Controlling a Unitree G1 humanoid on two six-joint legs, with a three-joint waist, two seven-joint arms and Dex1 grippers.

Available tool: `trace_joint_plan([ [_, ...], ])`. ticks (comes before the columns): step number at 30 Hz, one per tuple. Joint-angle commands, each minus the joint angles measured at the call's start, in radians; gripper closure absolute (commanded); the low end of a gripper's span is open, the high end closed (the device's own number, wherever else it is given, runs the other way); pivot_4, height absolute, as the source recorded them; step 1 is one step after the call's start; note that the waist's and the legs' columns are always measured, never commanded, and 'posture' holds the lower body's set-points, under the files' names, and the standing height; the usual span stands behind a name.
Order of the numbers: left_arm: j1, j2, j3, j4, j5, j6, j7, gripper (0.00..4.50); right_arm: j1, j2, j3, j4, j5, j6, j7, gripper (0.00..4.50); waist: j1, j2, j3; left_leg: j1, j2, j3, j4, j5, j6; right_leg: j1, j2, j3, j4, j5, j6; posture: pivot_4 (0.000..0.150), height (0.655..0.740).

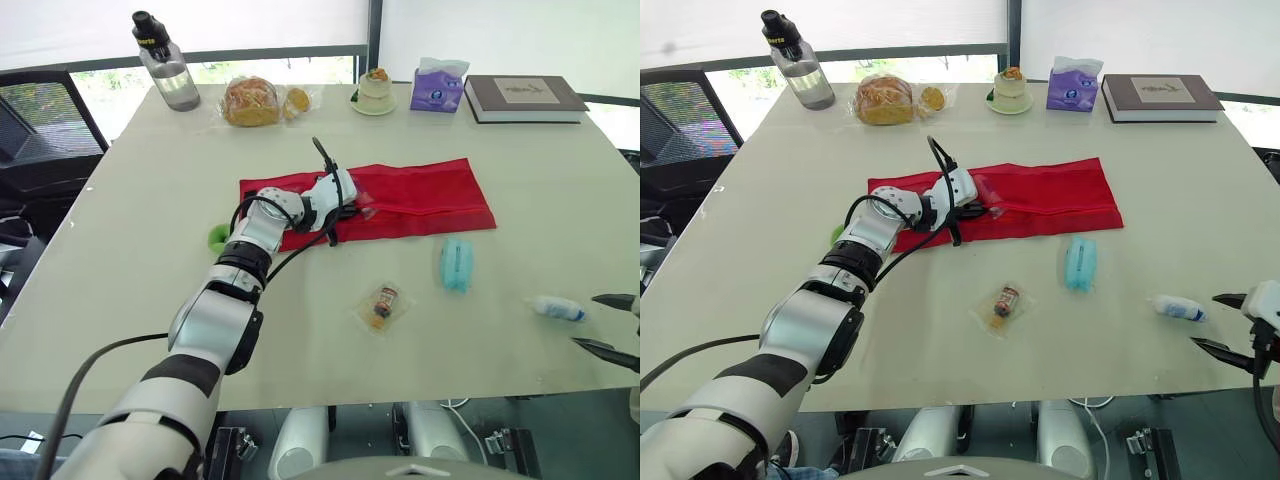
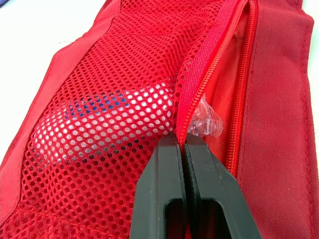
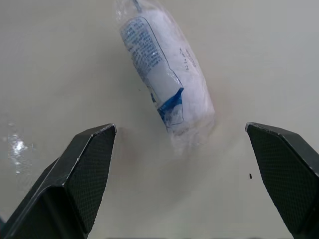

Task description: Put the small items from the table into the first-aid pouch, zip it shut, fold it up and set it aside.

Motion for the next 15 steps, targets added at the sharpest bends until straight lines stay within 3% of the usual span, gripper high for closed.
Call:
trace_joint_plan([
  [1, -0.023, -0.005, 0.007, -0.009, 0.004, -0.007, 0.004, 4.50, -0.014, -0.008, 0.005, 0.019, 0.009, -0.044, 0.008, 0.06, 0.000, 0.000, 0.000, 0.000, 0.000, 0.000, 0.000, 0.000, 0.000, 0.000, 0.000, 0.000, 0.000, 0.001, -0.001, 0.150, 0.7400],
  [7, -0.018, -0.016, 0.006, -0.016, 0.003, -0.004, 0.005, 4.50, -0.082, -0.008, 0.061, 0.055, 0.019, -0.061, 0.037, 0.06, -0.001, 0.000, 0.000, 0.001, 0.000, 0.000, 0.000, 0.000, 0.000, 0.001, 0.000, 0.000, 0.000, 0.002, -0.002, 0.150, 0.7400],
  [9, -0.018, -0.017, 0.005, -0.016, 0.004, -0.005, 0.005, 4.50, -0.095, -0.011, 0.073, 0.066, 0.016, -0.067, 0.042, 0.84, -0.001, 0.000, 0.000, 0.001, 0.000, 0.000, 0.000, 0.000, 0.000, 0.001, 0.000, 0.000, 0.000, 0.002, -0.003, 0.150, 0.7400],
  [12, -0.026, -0.018, 0.007, -0.006, 0.005, -0.009, 0.008, 4.50, -0.115, -0.022, 0.094, 0.097, 0.001, -0.083, 0.050, 2.26, 0.000, 0.000, 0.000, 0.001, 0.000, 0.000, 0.000, 0.000, 0.000, 0.001, 0.000, 0.000, 0.000, 0.002, -0.003, 0.150, 0.7400],
  [13, -0.029, -0.017, 0.007, -0.004, 0.006, -0.009, 0.008, 4.50, -0.119, -0.023, 0.097, 0.103, 0.001, -0.088, 0.052, 2.91, 0.000, 0.000, 0.000, 0.001, 0.000, 0.000, 0.000, 0.000, 0.000, 0.001, 0.000, 0.000, 0.000, 0.002, -0.003, 0.150, 0.7400],
  [15, -0.035, -0.015, 0.008, 0.004, 0.007, -0.012, 0.010, 4.50, -0.120, -0.023, 0.098, 0.109, 0.006, -0.093, 0.055, 3.73, 0.000, 0.000, 0.000, 0.001, 0.000, 0.000, 0.001, 0.000, 0.000, 0.001, 0.000, 0.000, 0.000, 0.002, -0.003, 0.150, 0.7400],
])
